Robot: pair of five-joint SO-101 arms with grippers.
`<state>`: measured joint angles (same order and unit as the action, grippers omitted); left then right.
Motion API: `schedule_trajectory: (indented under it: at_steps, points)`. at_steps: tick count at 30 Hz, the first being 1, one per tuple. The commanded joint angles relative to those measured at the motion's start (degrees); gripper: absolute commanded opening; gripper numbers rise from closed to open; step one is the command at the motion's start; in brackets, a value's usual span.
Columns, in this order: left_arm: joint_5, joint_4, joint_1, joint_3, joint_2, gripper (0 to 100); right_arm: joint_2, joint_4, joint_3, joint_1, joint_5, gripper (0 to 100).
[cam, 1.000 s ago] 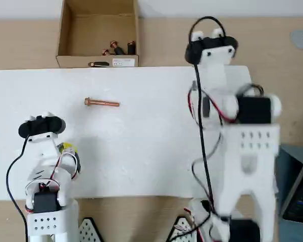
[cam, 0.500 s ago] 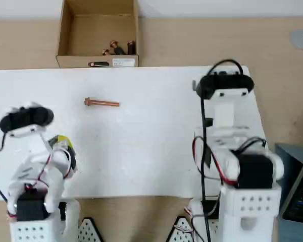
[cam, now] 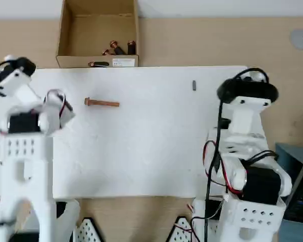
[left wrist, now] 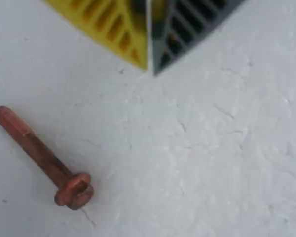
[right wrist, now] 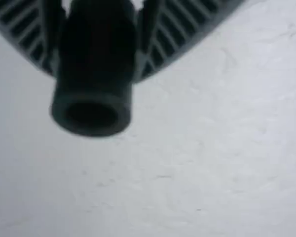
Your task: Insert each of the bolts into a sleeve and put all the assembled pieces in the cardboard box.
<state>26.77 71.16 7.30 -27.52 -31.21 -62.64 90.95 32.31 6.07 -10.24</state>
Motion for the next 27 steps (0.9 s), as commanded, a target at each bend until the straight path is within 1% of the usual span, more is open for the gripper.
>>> schedule_trajectory:
  at_steps: [1, 8, 12, 15, 17, 19, 21, 23, 27]
  points:
    - [5.01, 0.26, -0.7, 8.35, 8.48, 0, -0.75, -1.14, 0.04, 2.33, -0.26, 0.9]
    - [12.57, 0.26, -4.13, 16.97, 20.7, 0, -0.75, -1.14, 0.31, 3.38, -0.44, 0.9]
    - [15.47, 0.26, -6.24, 21.71, 26.77, 0, -0.84, -1.49, 2.15, 3.38, -0.44, 0.9]
    - [16.79, 0.35, -7.03, 24.97, 31.34, 0, -0.84, -1.41, 2.42, 3.38, -0.44, 0.9]
    - [17.85, 1.14, -7.12, 26.81, 33.89, 4, -0.84, -1.41, 2.51, 3.38, -0.44, 0.9]
    - [18.2, 3.25, -7.3, 29.36, 36.53, 9, -0.84, -1.41, 2.51, 3.38, -0.44, 0.9]
    - [18.46, 5.27, -7.91, 31.74, 39.52, 12, -0.84, -1.41, 2.51, 3.38, -0.44, 0.9]
    - [18.46, 6.86, -8.0, 34.2, 42.33, 12, -0.84, -1.41, 2.51, 3.38, -0.44, 0.9]
    - [18.46, 6.95, -8.09, 38.24, 47.16, 11, -0.84, -1.41, 2.51, 3.3, -0.44, 0.9]
